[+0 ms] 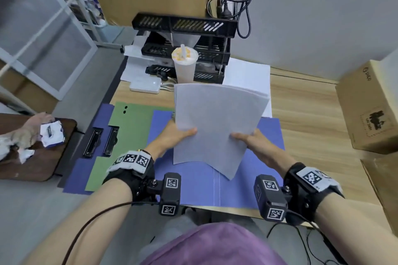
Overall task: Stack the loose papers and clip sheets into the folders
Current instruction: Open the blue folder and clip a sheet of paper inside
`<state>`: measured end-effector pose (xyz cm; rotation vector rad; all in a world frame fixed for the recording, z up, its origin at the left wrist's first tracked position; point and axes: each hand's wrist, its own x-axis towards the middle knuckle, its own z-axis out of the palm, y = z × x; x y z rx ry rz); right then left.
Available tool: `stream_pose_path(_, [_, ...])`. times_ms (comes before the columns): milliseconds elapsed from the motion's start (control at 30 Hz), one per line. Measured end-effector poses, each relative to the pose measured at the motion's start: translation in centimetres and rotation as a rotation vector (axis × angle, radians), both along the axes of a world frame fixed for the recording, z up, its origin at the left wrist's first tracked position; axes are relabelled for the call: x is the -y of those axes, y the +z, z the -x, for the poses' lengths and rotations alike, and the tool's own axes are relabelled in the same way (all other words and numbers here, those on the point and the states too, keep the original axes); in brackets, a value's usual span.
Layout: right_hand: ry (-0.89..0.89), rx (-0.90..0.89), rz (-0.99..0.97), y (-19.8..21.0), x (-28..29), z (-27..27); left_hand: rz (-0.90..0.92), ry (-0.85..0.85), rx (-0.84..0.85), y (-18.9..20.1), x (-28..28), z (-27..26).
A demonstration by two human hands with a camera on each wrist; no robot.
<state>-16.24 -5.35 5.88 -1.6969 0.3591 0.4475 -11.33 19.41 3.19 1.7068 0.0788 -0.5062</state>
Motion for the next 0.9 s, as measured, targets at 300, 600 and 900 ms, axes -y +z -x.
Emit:
stream_pose_path(300, [-0.072, 0.113, -0.115, 3.6, 3.5, -3.2, 0.096, -0.045, 0.068, 6.9, 4.4, -4.2])
stream_pose_path(600, [-0.094, -0.074, 0.001, -1.3, 12.7, 0.2, -0.066, 0.042, -0.106, 2.4, 12.7, -4.2])
stream_pose_path(900, [0.014, -0.418, 0.032, -9.1, 20.6, 6.1, -0.372, 0.116, -0.447, -5.5, 15.6, 0.6])
